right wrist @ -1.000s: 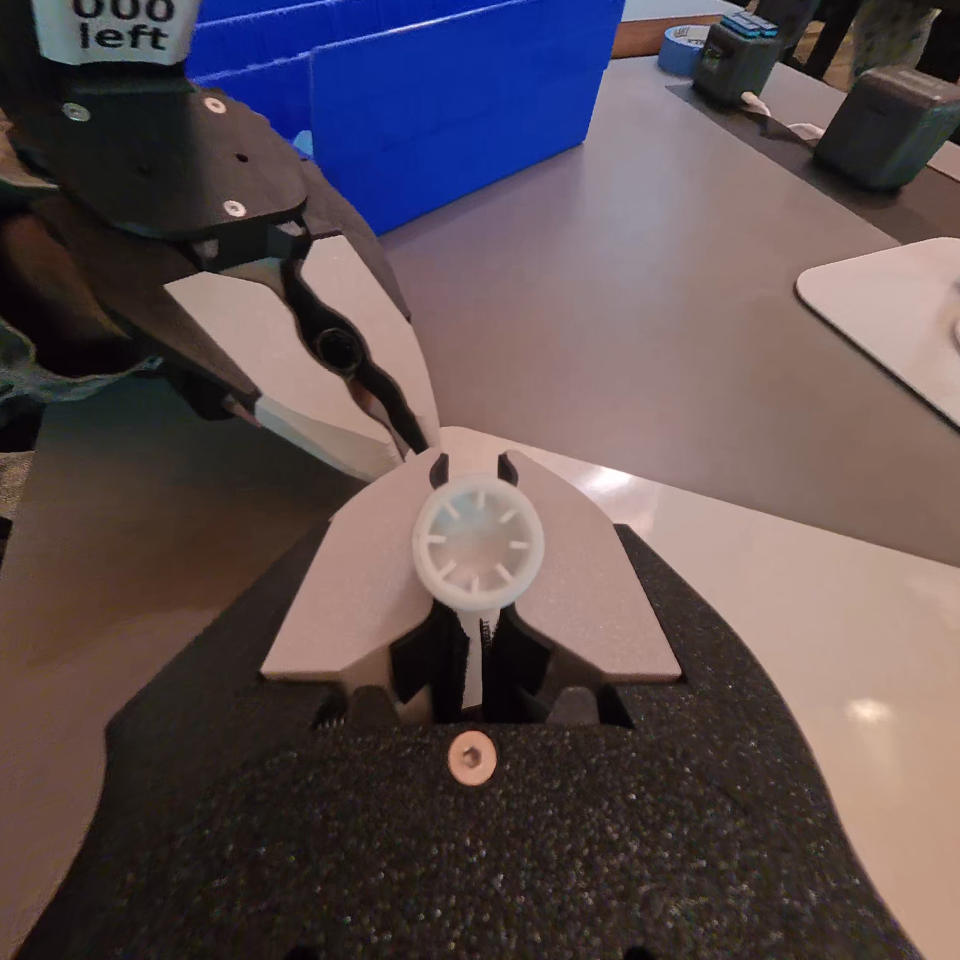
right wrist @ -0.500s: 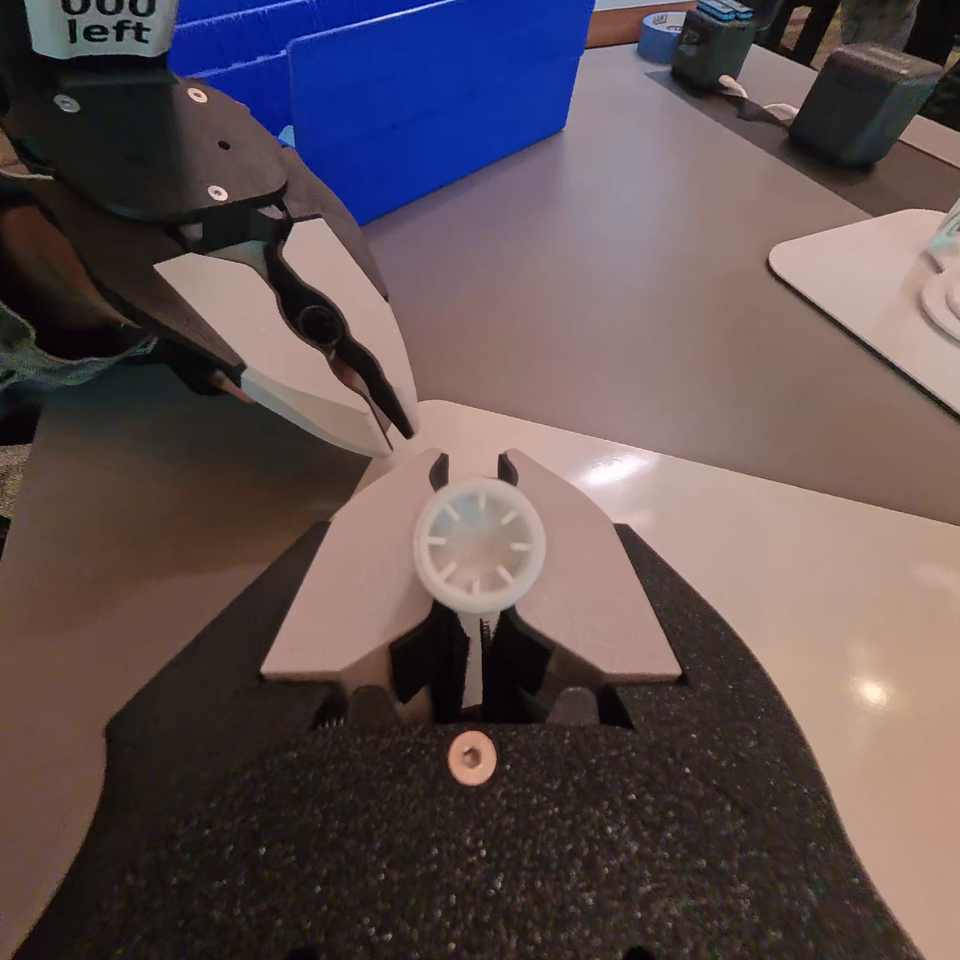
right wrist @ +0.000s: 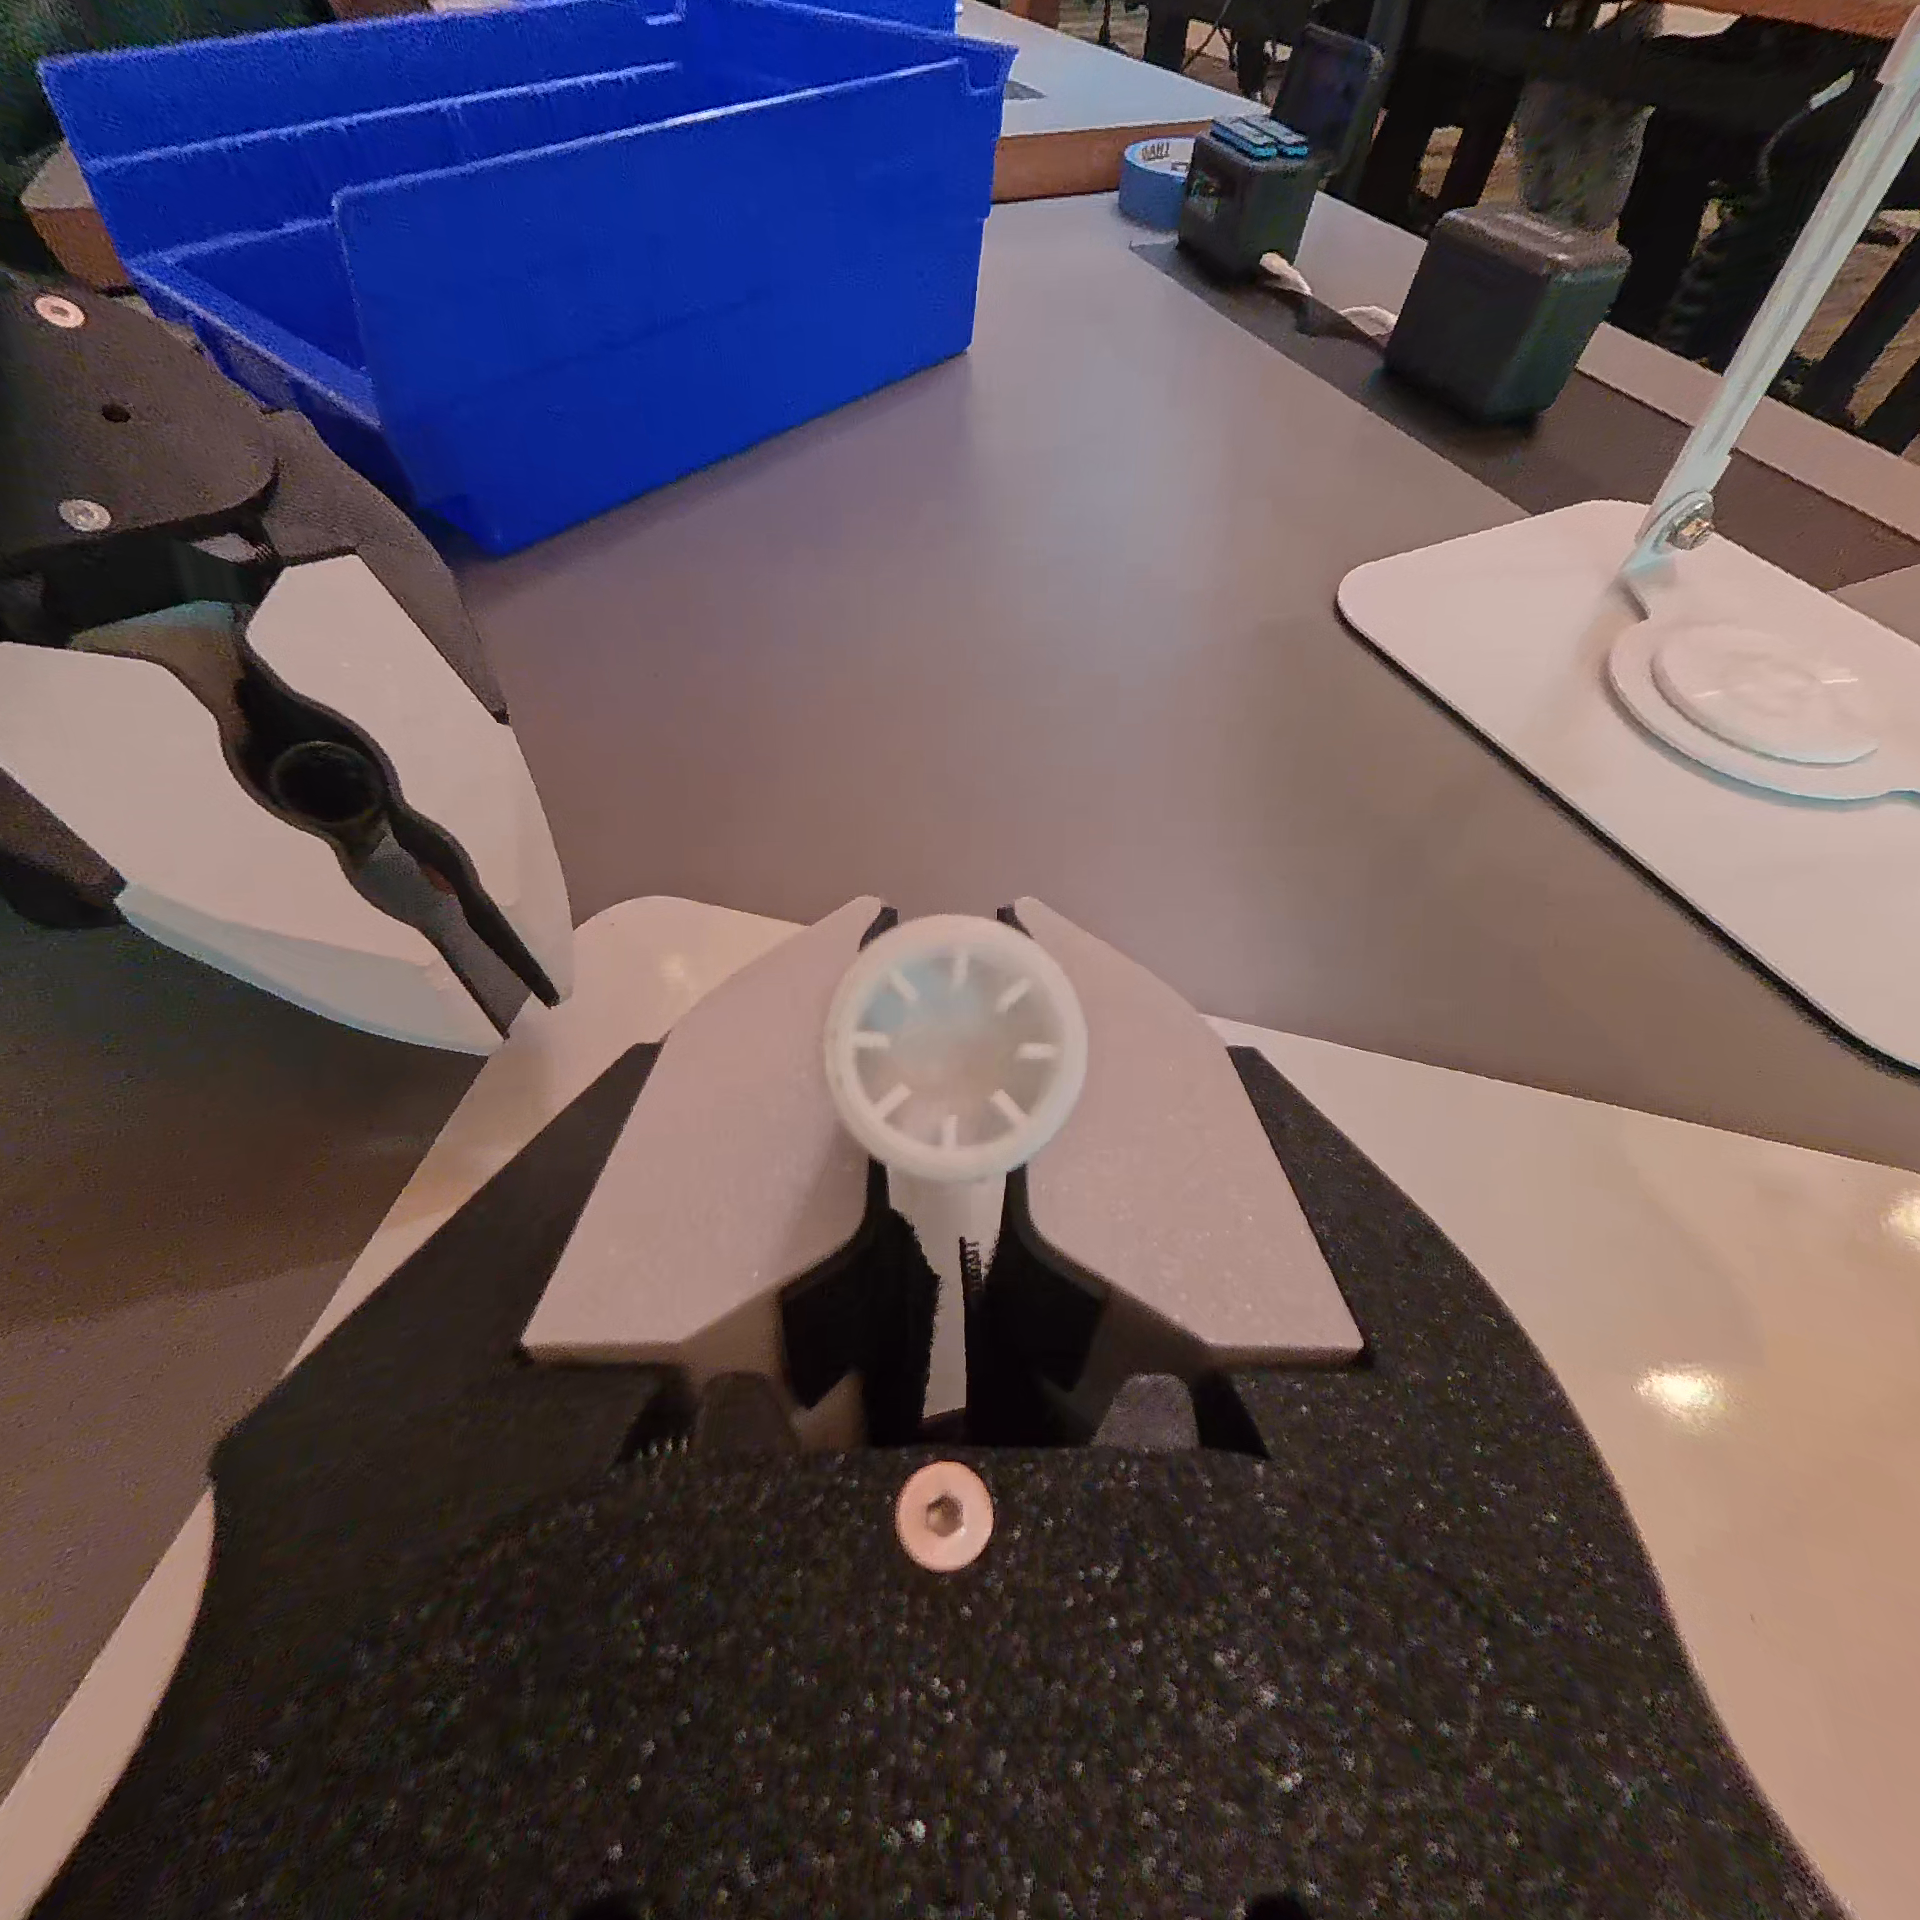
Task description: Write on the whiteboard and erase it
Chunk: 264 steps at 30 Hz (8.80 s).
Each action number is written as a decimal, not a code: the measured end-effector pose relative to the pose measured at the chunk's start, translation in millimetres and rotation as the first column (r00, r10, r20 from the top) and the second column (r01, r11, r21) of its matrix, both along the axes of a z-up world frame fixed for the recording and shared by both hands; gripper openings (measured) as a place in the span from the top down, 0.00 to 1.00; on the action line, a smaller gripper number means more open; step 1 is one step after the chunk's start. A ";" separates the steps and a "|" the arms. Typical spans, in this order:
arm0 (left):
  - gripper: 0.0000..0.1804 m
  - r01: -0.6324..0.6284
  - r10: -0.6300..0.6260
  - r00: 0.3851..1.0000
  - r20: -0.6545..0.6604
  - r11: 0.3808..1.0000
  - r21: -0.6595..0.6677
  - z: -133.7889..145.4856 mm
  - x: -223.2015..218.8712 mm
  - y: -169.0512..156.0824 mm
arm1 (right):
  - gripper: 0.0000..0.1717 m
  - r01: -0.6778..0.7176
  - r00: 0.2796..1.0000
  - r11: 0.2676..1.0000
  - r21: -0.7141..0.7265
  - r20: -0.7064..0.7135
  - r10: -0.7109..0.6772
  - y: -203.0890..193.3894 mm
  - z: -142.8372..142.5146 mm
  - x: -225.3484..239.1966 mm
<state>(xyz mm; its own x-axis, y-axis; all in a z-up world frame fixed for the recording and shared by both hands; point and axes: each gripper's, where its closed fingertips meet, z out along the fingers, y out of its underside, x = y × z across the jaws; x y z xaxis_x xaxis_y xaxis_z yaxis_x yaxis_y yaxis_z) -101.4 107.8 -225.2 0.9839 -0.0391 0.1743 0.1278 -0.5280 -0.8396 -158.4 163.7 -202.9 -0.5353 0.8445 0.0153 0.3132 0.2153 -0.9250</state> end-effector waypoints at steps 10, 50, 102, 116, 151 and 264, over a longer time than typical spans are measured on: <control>0.95 0.010 -0.010 1.000 -0.018 1.000 0.001 -0.1 1.9 -0.1 | 0.89 0.048 0.997 0.999 0.008 0.052 -0.048 22.8 -7.0 56.8; 0.95 0.013 -0.013 1.000 -0.015 1.000 -0.009 -1.0 2.4 0.1 | 0.89 0.039 0.999 0.999 0.019 0.027 -0.039 24.9 -4.9 18.0; 0.95 0.017 -0.017 1.000 -0.017 1.000 -0.019 -2.5 3.1 0.0 | 0.89 0.020 0.998 0.997 -0.073 0.053 -0.016 47.7 -1.6 37.4; 0.95 0.017 -0.017 1.000 -0.016 1.000 -0.021 -2.6 3.2 0.1 | 0.89 0.155 0.988 0.987 -0.031 0.012 -0.154 86.1 0.4 16.6; 0.95 0.022 -0.022 1.000 -0.018 0.999 -0.023 -2.9 3.8 0.2 | 0.89 0.089 0.996 0.996 -0.002 -0.029 -0.089 81.5 3.2 -18.1; 0.95 0.056 -0.058 0.998 -0.032 0.997 -0.060 -8.3 9.1 0.0 | 0.89 0.550 0.834 0.835 -0.014 0.069 -0.548 227.4 -8.7 10.7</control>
<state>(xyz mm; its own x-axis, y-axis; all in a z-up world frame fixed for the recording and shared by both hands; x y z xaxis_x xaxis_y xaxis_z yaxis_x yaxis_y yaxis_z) -92.2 107.8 -233.5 0.9857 -0.0855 0.1450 0.0686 -0.5826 -0.8099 -147.7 391.1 -211.6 0.0176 0.9993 -0.0334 0.4262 -0.0377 -0.9038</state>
